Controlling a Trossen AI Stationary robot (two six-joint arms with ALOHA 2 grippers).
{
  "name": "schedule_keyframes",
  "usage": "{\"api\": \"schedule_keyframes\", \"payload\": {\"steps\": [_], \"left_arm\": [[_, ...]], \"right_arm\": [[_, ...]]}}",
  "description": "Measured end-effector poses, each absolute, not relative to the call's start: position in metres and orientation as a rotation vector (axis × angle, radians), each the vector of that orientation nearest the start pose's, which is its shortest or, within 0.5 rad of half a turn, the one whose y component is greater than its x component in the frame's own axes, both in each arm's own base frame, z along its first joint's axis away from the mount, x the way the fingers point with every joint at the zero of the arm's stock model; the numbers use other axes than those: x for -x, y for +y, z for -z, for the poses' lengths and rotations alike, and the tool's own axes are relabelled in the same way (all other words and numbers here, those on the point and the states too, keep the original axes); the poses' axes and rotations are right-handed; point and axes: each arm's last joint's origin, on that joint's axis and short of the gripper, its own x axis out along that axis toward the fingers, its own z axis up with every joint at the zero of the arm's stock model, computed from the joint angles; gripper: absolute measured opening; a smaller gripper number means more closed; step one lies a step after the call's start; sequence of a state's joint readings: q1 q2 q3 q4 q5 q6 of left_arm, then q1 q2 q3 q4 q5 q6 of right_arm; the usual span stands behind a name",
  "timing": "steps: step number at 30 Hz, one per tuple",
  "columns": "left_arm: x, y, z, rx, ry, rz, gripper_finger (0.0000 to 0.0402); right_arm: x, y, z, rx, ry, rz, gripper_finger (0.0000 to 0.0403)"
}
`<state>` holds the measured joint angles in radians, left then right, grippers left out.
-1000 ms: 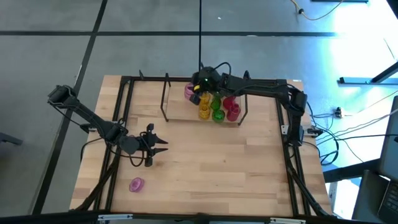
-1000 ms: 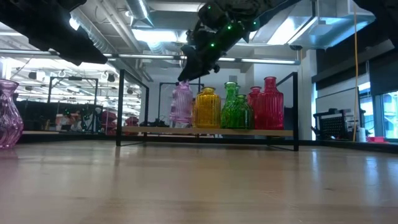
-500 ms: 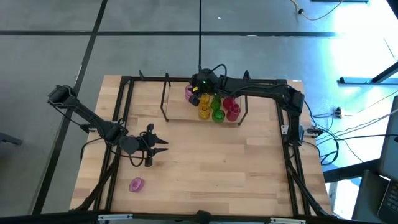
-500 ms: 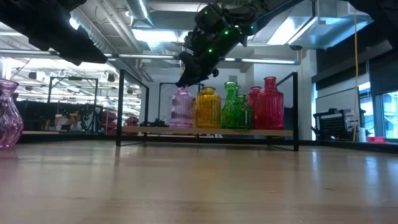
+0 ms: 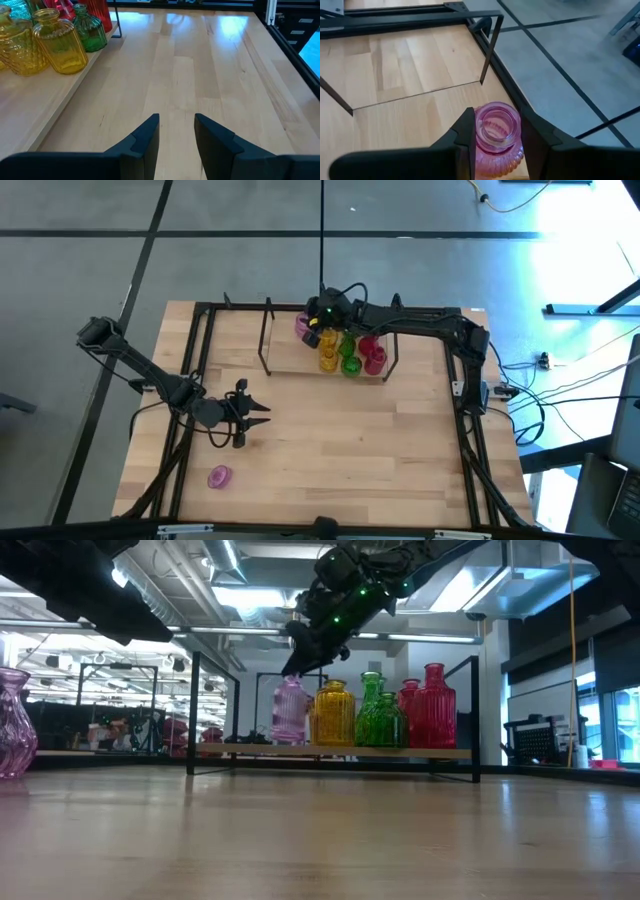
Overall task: Sort vases onto shelf
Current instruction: Put the right violet vase on the shelf, then put the top violet vase on the shelf aligned with the other violet vase
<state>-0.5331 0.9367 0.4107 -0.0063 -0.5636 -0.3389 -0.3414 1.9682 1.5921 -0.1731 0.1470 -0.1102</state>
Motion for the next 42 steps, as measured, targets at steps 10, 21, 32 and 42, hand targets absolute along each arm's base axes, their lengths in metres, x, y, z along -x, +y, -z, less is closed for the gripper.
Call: {"api": "schedule_keyframes", "payload": {"steps": [10, 21, 32, 42], "left_arm": [[-0.167, -0.081, -0.198, 0.058, 0.441, -0.106, 0.0117], [-0.167, -0.081, -0.198, 0.057, 0.441, -0.106, 0.0117], [-0.167, -0.081, -0.198, 0.073, 0.44, -0.11, 0.0117], [-0.167, -0.081, -0.198, 0.073, 0.441, -0.109, 0.0117]], "right_arm": [[-0.426, -0.162, -0.256, 0.044, 0.598, 0.448, 0.0092], [-0.427, -0.162, -0.256, 0.045, 0.595, 0.449, 0.0095], [-0.427, -0.163, -0.256, 0.051, 0.59, 0.471, 0.0184], [-0.424, -0.158, -0.272, 0.089, 0.553, 0.472, 0.0189]]}}
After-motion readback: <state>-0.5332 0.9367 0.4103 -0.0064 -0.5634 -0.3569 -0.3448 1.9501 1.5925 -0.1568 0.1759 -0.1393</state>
